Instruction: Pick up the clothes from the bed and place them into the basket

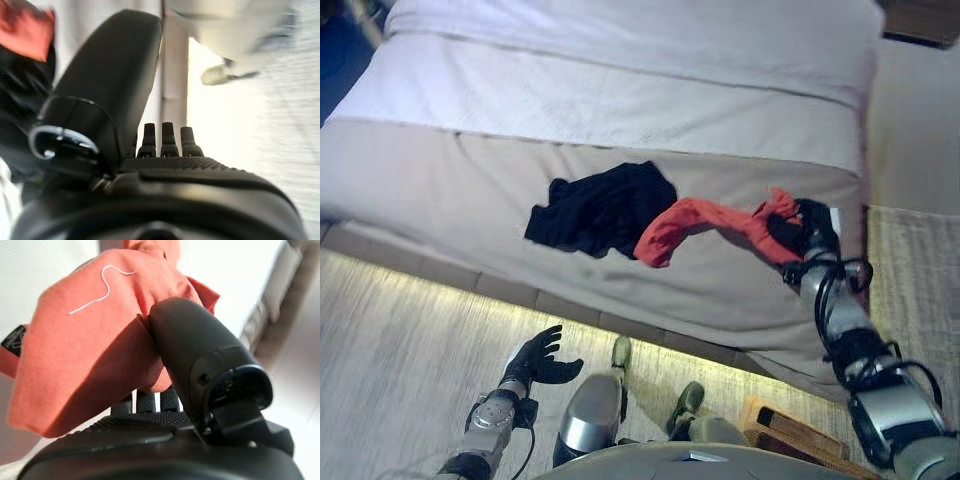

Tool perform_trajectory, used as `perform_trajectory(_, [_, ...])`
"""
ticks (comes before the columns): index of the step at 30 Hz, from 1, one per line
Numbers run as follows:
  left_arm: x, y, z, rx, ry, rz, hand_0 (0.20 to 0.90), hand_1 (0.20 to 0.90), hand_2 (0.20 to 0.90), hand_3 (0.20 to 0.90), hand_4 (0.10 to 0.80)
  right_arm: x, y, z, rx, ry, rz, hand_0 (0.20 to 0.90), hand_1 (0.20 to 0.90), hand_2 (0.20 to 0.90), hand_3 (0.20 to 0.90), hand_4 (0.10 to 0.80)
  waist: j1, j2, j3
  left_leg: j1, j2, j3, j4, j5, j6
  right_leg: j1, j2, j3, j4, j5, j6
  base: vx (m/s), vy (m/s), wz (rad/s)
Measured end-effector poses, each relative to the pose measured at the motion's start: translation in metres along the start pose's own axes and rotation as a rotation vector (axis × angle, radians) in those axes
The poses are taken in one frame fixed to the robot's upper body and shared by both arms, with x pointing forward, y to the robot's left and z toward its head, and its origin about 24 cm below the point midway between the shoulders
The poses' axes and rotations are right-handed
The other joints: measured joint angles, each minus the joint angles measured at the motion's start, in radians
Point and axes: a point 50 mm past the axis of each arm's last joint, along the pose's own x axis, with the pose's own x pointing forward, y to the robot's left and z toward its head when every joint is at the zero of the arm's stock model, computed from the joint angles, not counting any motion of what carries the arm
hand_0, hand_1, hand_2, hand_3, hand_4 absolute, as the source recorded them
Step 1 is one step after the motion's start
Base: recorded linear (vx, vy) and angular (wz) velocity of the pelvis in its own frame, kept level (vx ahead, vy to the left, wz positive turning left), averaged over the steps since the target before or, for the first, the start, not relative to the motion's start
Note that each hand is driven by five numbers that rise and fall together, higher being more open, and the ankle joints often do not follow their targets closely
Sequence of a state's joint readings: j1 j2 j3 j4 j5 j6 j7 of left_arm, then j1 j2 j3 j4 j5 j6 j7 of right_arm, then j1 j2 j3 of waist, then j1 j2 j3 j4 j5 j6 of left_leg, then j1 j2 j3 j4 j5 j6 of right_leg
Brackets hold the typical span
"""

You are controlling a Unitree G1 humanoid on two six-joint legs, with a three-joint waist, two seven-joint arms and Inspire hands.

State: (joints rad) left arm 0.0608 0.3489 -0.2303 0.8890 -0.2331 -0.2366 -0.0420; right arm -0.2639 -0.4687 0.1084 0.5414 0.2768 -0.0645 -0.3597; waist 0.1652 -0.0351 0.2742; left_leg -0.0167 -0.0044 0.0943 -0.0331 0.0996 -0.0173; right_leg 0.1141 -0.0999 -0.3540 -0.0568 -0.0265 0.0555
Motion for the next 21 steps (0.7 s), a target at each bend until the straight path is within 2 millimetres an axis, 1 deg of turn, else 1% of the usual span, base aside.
perform_trajectory(1, [0.0, -0.001, -0.001, -0.003, 0.003, 0.002, 0.9, 0.9, 0.9, 0.9, 0.8, -0.006, 0.0, -0.003, 0.01, -0.002, 0.005, 0.3, 0.3, 0.3, 0.2, 0.1, -0.016, 0.001, -0.003, 0.018, 0.005, 0.005, -0.014, 0.0, 0.0, 0.01, 0.007, 0.01, -0.002, 0.001, -0.001, -0.057, -0.059, -0.26])
perform_trajectory(2, [0.001, -0.004, -0.001, -0.009, 0.011, 0.001, 0.9, 0.9, 0.9, 0.9, 0.8, -0.014, -0.004, -0.009, 0.038, 0.004, -0.004, 0.3, 0.3, 0.3, 0.2, 0.1, -0.045, -0.005, -0.011, 0.04, 0.009, 0.011, -0.027, 0.0, 0.0, 0.024, 0.01, 0.017, -0.012, 0.001, -0.001, -0.064, -0.048, -0.15])
perform_trajectory(3, [0.0, -0.005, -0.003, -0.015, 0.019, 0.004, 0.9, 0.9, 0.9, 0.9, 0.8, -0.021, -0.005, -0.01, 0.068, -0.003, -0.015, 0.3, 0.3, 0.3, 0.2, 0.1, -0.055, -0.005, -0.02, 0.049, 0.01, 0.014, -0.038, 0.0, 0.0, 0.032, 0.014, 0.02, -0.019, 0.001, -0.001, -0.085, -0.02, -0.3])
perform_trajectory(4, [-0.001, -0.008, -0.007, -0.022, 0.03, 0.004, 0.9, 0.9, 0.9, 0.9, 0.8, -0.027, -0.005, -0.011, 0.083, -0.02, -0.014, 0.3, 0.3, 0.3, 0.2, 0.1, -0.082, -0.011, -0.039, 0.061, 0.017, 0.03, -0.049, 0.0, 0.0, 0.033, 0.021, 0.042, -0.026, 0.001, -0.001, -0.084, -0.006, -0.34])
perform_trajectory(6, [-0.001, -0.012, -0.007, -0.007, 0.039, -0.001, 0.9, 0.9, 0.9, 0.9, 0.8, -0.034, -0.009, -0.009, 0.141, -0.039, -0.036, 0.3, 0.3, 0.3, 0.2, 0.1, -0.121, -0.017, -0.047, 0.069, 0.026, 0.041, -0.048, 0.0, 0.0, 0.034, 0.027, 0.055, -0.032, 0.002, -0.002, -0.069, 0.015, -0.34])
perform_trajectory(8, [-0.001, -0.018, -0.01, -0.011, 0.053, -0.001, 0.9, 0.9, 0.9, 0.9, 0.8, -0.037, -0.013, -0.006, 0.176, -0.063, -0.053, 0.3, 0.3, 0.3, 0.2, 0.1, -0.13, -0.018, -0.048, 0.082, 0.032, 0.046, -0.038, 0.0, 0.0, 0.032, 0.03, 0.088, -0.031, 0.003, -0.004, -0.003, 0.074, -0.55])
perform_trajectory(9, [-0.002, -0.022, -0.016, -0.017, 0.074, -0.003, 0.9, 0.9, 0.9, 0.9, 0.8, -0.037, -0.012, -0.002, 0.203, -0.086, -0.054, 0.3, 0.3, 0.3, 0.2, 0.1, -0.128, -0.028, -0.048, 0.084, 0.023, 0.015, 0.005, -0.001, 0.0, 0.027, 0.024, 0.141, -0.027, 0.006, -0.009, -0.004, 0.148, -1.06])
perform_trajectory(10, [-0.004, -0.019, -0.02, -0.026, 0.094, 0.006, 0.9, 0.9, 0.9, 0.9, 0.8, -0.038, -0.007, 0.001, 0.246, -0.097, -0.046, 0.3, 0.3, 0.3, 0.2, 0.1, -0.112, -0.043, -0.049, 0.074, 0.013, -0.055, 0.066, -0.011, 0.015, 0.023, 0.021, 0.199, -0.026, 0.015, -0.023, -0.049, 0.167, -1.57])
perform_trajectory(11, [-0.006, -0.016, -0.025, -0.024, 0.11, 0.024, 0.9, 0.9, 0.9, 0.9, 0.8, -0.038, -0.001, 0.007, 0.291, -0.116, -0.026, 0.3, 0.3, 0.3, 0.2, 0.1, -0.092, -0.049, -0.052, 0.053, -0.002, -0.164, 0.113, -0.063, 0.042, 0.014, 0.008, 0.273, -0.019, 0.018, -0.028, -0.09, 0.155, -1.93])
perform_trajectory(12, [-0.009, -0.016, -0.031, -0.029, 0.127, 0.037, 0.9, 0.9, 0.9, 0.9, 0.8, -0.037, 0.004, 0.015, 0.323, -0.143, -0.001, 0.3, 0.3, 0.3, 0.2, 0.1, -0.075, -0.046, -0.065, 0.067, -0.022, -0.272, 0.079, -0.107, 0.029, -0.012, 0.01, 0.349, -0.019, 0.025, -0.033, -0.104, 0.18, -2.11])
perform_trajectory(13, [-0.014, -0.018, -0.039, -0.034, 0.154, 0.035, 0.9, 0.9, 0.9, 0.9, 0.8, -0.035, 0.007, 0.024, 0.349, -0.177, 0.012, 0.3, 0.3, 0.3, 0.2, 0.1, -0.064, -0.028, -0.072, 0.079, -0.034, -0.316, 0.037, -0.109, 0.029, -0.034, 0.016, 0.405, -0.013, 0.032, -0.032, -0.099, 0.219, -2.0])
perform_trajectory(14, [-0.019, -0.026, -0.05, -0.053, 0.19, 0.023, 0.9, 0.9, 0.9, 0.9, 0.8, -0.034, 0.002, 0.032, 0.372, -0.216, -0.014, 0.3, 0.3, 0.3, 0.2, 0.1, -0.08, 0.015, -0.086, 0.079, -0.03, -0.309, 0.005, -0.104, 0.035, -0.05, 0.041, 0.44, -0.011, 0.043, -0.021, -0.089, 0.221, -1.39])
perform_trajectory(15, [-0.02, -0.031, -0.054, -0.063, 0.205, 0.018, 0.9, 0.9, 0.9, 0.9, 0.8, -0.034, -0.004, 0.032, 0.387, -0.221, -0.052, 0.3, 0.3, 0.3, 0.2, 0.1, -0.105, 0.047, -0.097, 0.079, -0.01, -0.294, 0.002, -0.102, 0.025, -0.05, 0.068, 0.451, -0.011, 0.044, -0.019, -0.079, 0.223, -0.9])
perform_trajectory(16, [-0.021, -0.028, -0.056, -0.06, 0.215, 0.024, 0.9, 0.9, 0.9, 0.9, 0.8, -0.035, -0.005, 0.028, 0.417, -0.2, -0.092, 0.3, 0.3, 0.3, 0.2, 0.1, -0.119, 0.033, -0.101, 0.092, -0.015, -0.276, -0.003, -0.093, 0.016, -0.05, 0.055, 0.457, -0.007, 0.045, -0.018, -0.111, 0.224, -0.51])
perform_trajectory(17, [-0.021, -0.026, -0.056, -0.054, 0.208, 0.024, 0.9, 0.9, 0.9, 0.9, 0.8, -0.035, -0.006, 0.029, 0.426, -0.205, -0.118, 0.3, 0.3, 0.3, 0.2, 0.1, -0.133, 0.029, -0.102, 0.102, -0.014, -0.253, -0.018, -0.095, 0.017, -0.06, 0.054, 0.466, -0.002, 0.039, -0.013, -0.104, 0.21, -0.58])
perform_trajectory(18, [-0.02, -0.024, -0.053, -0.05, 0.202, 0.026, 0.9, 0.9, 0.9, 0.9, 0.8, -0.036, -0.008, 0.03, 0.441, -0.212, -0.145, 0.3, 0.3, 0.3, 0.2, 0.1, -0.14, 0.019, -0.104, 0.11, -0.014, -0.225, -0.04, -0.085, 0.019, -0.078, 0.044, 0.465, 0.005, 0.037, -0.011, -0.102, 0.182, -0.57])
perform_trajectory(19, [-0.019, -0.024, -0.052, -0.051, 0.199, 0.027, 0.9, 0.9, 0.9, 0.9, 0.8, -0.036, -0.009, 0.031, 0.454, -0.219, -0.162, 0.3, 0.3, 0.3, 0.2, 0.1, -0.139, 0.018, -0.103, 0.112, -0.012, -0.209, -0.052, -0.076, 0.028, -0.09, 0.037, 0.455, 0.007, 0.031, -0.01, -0.092, 0.176, -0.89])
perform_trajectory(20, [-0.014, -0.023, -0.046, -0.046, 0.186, 0.024, 0.9, 0.9, 0.9, 0.9, 0.8, -0.039, -0.009, 0.034, 0.511, -0.233, -0.216, 0.3, 0.3, 0.3, 0.2, 0.1, -0.139, 0.015, -0.103, 0.112, -0.019, -0.166, -0.055, -0.072, 0.028, -0.108, 0.005, 0.404, 0.007, 0.033, -0.005, -0.096, 0.152, -0.82])
perform_trajectory(21, [-0.013, -0.022, -0.046, -0.044, 0.187, 0.024, 0.9, 0.9, 0.9, 0.9, 0.8, -0.041, -0.009, 0.035, 0.535, -0.234, -0.233, 0.3, 0.3, 0.3, 0.2, 0.1, -0.141, 0.015, -0.103, 0.113, -0.023, -0.152, -0.055, -0.072, 0.028, -0.11, -0.007, 0.388, 0.006, 0.044, 0.007, -0.087, 0.161, -0.85])
